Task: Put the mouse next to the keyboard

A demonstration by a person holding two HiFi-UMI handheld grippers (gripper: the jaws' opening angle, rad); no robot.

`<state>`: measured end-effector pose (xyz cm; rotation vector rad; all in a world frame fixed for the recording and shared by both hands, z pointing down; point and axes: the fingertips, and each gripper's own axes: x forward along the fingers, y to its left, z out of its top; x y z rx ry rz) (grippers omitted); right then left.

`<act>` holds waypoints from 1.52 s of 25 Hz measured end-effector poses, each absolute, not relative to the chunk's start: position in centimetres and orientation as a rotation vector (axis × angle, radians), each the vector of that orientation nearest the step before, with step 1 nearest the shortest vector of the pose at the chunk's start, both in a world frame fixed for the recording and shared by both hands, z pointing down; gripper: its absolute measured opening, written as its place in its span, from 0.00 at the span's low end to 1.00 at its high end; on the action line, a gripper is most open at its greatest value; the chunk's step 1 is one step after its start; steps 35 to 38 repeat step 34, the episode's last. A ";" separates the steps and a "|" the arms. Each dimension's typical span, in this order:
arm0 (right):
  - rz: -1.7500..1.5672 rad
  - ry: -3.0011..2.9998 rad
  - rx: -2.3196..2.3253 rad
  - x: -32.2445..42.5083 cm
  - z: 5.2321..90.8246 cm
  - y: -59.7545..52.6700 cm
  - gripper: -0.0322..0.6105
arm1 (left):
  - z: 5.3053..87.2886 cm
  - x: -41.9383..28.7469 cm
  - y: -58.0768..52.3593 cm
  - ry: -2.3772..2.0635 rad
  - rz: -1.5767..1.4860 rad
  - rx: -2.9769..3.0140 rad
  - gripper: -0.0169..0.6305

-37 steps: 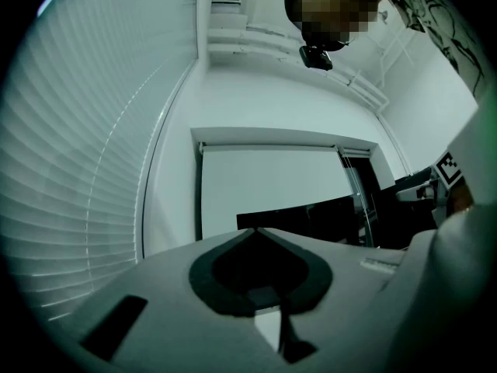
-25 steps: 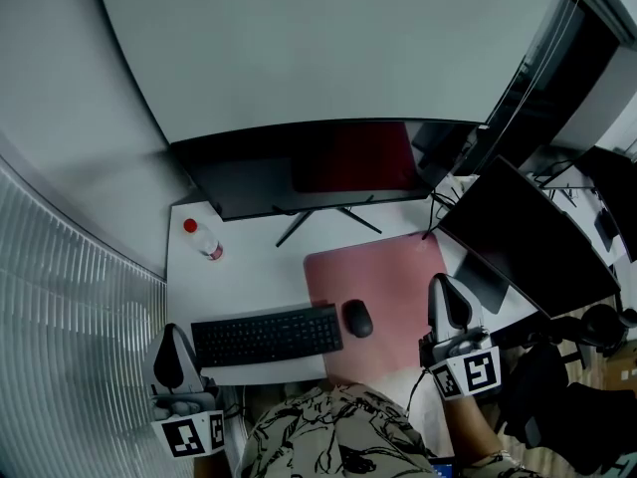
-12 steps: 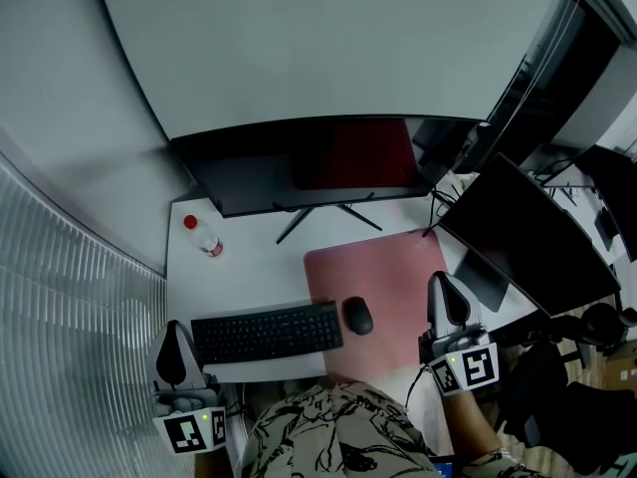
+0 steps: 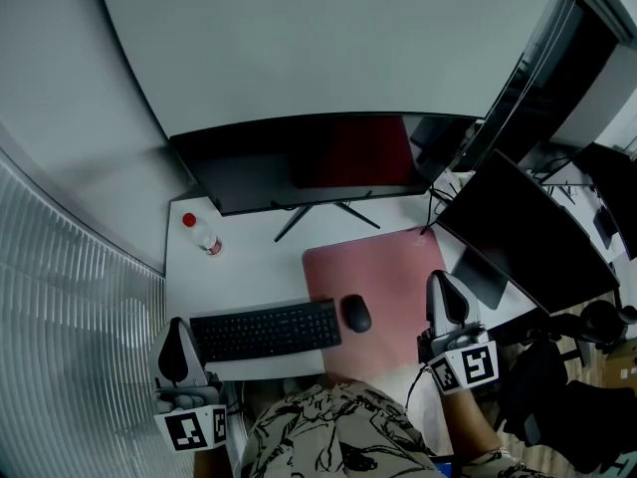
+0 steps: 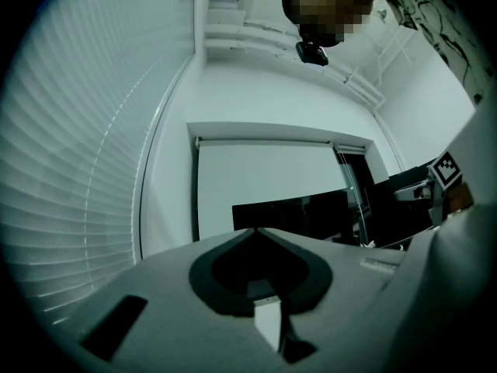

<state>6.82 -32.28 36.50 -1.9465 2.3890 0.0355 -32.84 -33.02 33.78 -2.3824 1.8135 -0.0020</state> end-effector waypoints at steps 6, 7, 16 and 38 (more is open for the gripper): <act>0.032 2.395 -1.942 6.7 36.5 -31.9 0.06 | 33.7 -32.7 -32.6 1.814 0.001 -2.383 0.03; 0.030 2.396 -1.942 6.7 36.6 -31.8 0.06 | 33.7 -32.7 -32.5 1.813 0.000 -2.383 0.03; -0.001 2.391 -1.946 6.7 36.8 -31.6 0.06 | 33.8 -33.0 -32.2 1.825 -0.011 -2.380 0.03; -0.016 2.401 -1.951 6.1 37.0 -31.5 0.06 | 33.5 -33.0 -32.1 1.813 -0.007 -2.386 0.03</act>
